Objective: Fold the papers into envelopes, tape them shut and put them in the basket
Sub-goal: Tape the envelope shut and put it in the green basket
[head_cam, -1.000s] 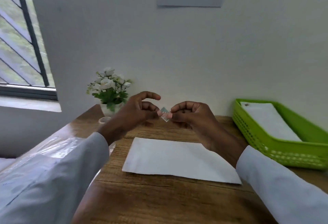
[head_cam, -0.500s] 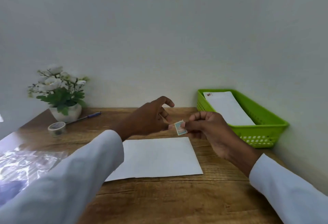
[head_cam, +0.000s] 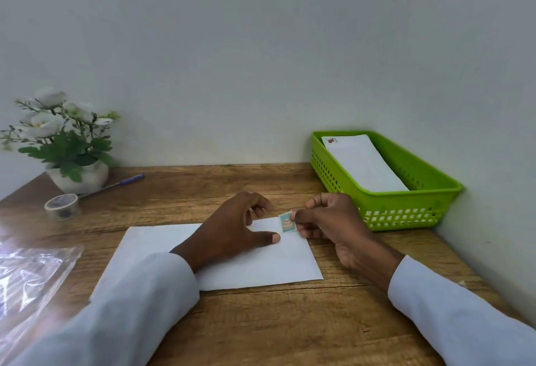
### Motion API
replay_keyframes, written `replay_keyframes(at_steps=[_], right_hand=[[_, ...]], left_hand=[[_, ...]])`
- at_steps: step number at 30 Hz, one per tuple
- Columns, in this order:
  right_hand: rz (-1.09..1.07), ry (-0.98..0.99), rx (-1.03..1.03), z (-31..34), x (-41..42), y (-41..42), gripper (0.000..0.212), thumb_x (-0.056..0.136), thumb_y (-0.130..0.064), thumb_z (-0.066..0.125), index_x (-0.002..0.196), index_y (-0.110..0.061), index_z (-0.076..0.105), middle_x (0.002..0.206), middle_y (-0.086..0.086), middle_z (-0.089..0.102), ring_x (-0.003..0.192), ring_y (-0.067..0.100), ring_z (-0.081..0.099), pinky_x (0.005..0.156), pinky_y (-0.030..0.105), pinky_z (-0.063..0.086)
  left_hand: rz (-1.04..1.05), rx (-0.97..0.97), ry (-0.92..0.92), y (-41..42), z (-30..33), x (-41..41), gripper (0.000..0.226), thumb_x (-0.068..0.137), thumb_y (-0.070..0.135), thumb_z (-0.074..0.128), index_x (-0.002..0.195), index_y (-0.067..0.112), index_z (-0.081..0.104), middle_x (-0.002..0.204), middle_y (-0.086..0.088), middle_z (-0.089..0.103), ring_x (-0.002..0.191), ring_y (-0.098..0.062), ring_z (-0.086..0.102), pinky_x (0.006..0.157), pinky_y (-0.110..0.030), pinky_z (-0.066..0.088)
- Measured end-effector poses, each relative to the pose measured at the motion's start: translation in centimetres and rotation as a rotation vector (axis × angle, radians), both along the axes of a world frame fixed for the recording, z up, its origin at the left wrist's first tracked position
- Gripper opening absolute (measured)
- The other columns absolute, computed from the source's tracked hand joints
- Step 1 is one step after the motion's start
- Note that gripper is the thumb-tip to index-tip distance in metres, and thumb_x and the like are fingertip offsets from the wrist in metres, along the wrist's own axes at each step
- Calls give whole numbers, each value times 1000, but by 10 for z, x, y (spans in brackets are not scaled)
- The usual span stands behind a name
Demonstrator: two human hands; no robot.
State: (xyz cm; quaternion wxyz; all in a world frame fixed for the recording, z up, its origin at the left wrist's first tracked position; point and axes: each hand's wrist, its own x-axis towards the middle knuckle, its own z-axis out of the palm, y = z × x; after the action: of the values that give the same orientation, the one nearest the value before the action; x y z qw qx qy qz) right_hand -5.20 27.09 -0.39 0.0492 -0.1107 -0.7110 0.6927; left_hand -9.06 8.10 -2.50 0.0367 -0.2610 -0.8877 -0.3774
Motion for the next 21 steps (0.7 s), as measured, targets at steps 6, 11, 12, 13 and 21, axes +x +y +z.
replay_keyframes(at_steps=[6,11,12,13,21], right_hand=[[-10,7,53,-6,-4,2,30,72,10,77,73,-10,54,48,3,61,41,14,58,46,25,53],[-20,37,140,-10,-6,2,27,70,7,79,75,-9,57,49,5,63,43,16,59,51,30,53],[-19,46,156,-10,-6,2,27,70,6,79,76,-9,57,52,7,64,42,16,59,50,29,53],[-16,56,169,-10,-5,2,27,69,6,79,76,-8,57,54,9,64,41,16,58,47,27,51],[-10,129,354,-11,-5,0,26,67,1,82,71,-10,59,56,9,67,45,19,60,54,34,51]], left_hand=[[-21,-12,34,-2,-8,-2,34,74,43,81,100,44,59,103,21,56,84,-3,53,71,-6,41],[-63,4,43,-2,-7,1,29,77,38,80,102,44,65,101,20,55,85,-5,53,72,-7,42],[-64,-3,43,-2,-6,2,29,78,38,80,101,46,65,101,20,55,85,-5,53,70,-8,41],[-66,-9,44,-2,-6,2,28,78,38,79,101,47,65,100,20,55,85,-4,53,70,-8,40],[-73,-75,55,0,-6,2,23,84,39,74,104,48,68,98,16,51,90,-2,50,68,-7,34]])
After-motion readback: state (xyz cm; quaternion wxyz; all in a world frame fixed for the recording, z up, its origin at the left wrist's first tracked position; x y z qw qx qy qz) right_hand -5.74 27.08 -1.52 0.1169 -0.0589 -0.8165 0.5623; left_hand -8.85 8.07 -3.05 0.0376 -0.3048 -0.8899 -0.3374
